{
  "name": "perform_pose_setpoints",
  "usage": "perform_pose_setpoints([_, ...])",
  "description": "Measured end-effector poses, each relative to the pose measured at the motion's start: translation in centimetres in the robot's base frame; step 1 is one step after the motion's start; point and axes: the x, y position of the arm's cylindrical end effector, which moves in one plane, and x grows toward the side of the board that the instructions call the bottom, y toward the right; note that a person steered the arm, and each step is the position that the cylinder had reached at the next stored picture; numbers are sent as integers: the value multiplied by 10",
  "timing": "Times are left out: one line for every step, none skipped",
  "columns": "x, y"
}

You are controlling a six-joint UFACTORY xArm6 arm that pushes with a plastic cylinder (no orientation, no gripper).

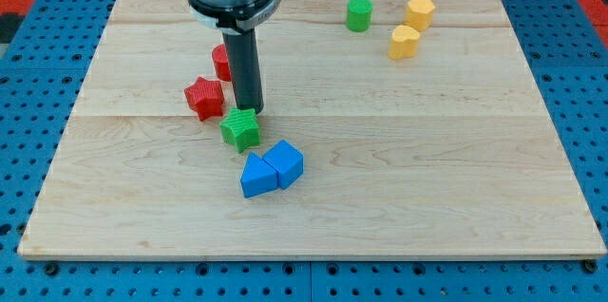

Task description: Push the green star into the blue blocks

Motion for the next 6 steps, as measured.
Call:
perform_pose_setpoints([-26, -19])
perform_pose_setpoints([-21, -64])
perform_pose_setpoints([24, -36])
perform_pose_setpoints([60, -6])
perform_pose_setpoints([49, -9])
perform_pose_setpoints([-1, -16])
